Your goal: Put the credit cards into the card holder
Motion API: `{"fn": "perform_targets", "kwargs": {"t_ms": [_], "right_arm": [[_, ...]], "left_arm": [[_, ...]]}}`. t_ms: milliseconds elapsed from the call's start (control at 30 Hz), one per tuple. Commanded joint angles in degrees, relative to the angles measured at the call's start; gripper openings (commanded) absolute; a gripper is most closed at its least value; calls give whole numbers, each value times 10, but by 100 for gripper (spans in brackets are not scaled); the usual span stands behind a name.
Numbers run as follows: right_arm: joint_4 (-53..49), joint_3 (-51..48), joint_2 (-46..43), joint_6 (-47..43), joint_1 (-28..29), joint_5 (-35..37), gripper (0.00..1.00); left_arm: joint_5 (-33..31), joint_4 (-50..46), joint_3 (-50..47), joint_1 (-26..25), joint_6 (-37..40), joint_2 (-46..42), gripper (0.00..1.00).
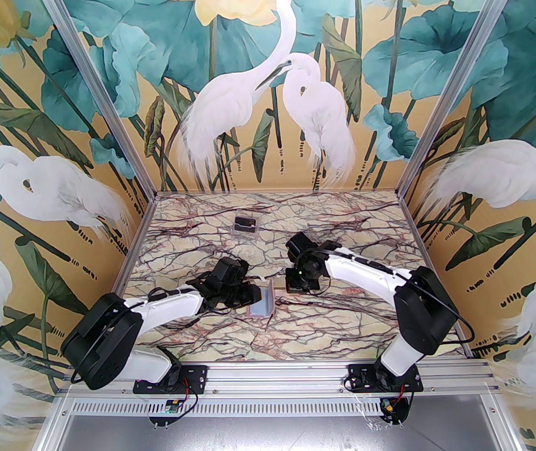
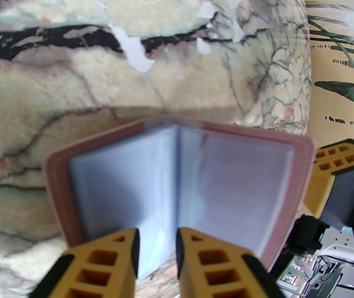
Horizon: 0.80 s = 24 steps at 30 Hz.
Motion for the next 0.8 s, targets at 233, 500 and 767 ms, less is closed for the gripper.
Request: {"fn": "perform_targets", "kwargs": {"t_ms": [233,500,767], "right_arm": [[-74,22,38,-13,-4,116,5],[-91,44,55,-20,-4,132,11],[-89,79,-17,-31,-4,96,49]], "left_arm": [[-13,22,4,-7,3,31,27],[-11,23,4,-6,6,40,28],[-10,15,8,-8,11,42,28]]}}
